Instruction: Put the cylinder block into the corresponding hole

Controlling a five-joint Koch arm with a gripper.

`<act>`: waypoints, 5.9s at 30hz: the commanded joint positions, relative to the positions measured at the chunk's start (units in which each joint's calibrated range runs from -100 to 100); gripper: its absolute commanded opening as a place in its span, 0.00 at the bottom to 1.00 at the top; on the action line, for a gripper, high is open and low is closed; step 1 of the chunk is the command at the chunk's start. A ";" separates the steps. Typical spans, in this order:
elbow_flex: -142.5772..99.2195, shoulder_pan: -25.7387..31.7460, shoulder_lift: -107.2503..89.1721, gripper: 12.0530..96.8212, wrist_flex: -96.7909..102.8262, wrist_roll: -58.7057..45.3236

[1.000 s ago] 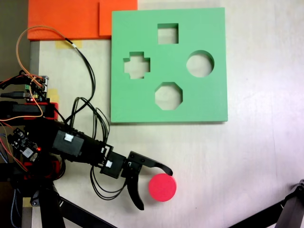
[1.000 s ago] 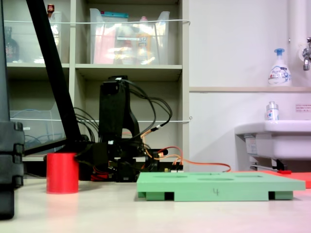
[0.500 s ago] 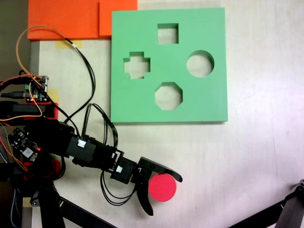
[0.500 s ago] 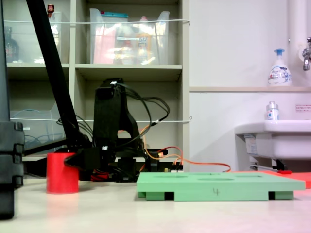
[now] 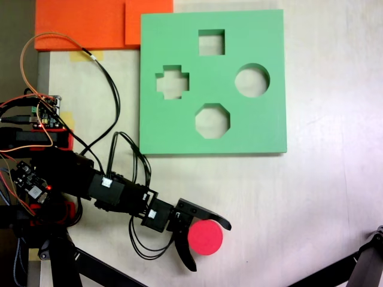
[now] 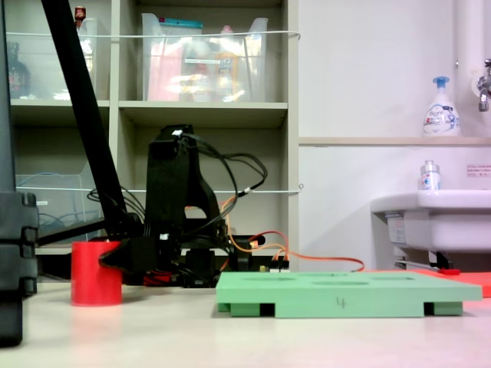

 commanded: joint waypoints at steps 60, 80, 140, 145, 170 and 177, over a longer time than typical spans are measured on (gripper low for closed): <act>-3.48 12.16 -38.91 0.32 -0.09 -2.34; 21.74 23.64 -28.58 0.32 -20.31 -4.54; 40.19 29.45 6.90 0.32 -21.47 -4.49; 43.08 29.40 9.69 0.32 -21.56 -4.44; 50.66 28.62 16.95 0.32 -23.29 -4.44; 50.56 28.86 18.91 0.32 -22.81 -4.44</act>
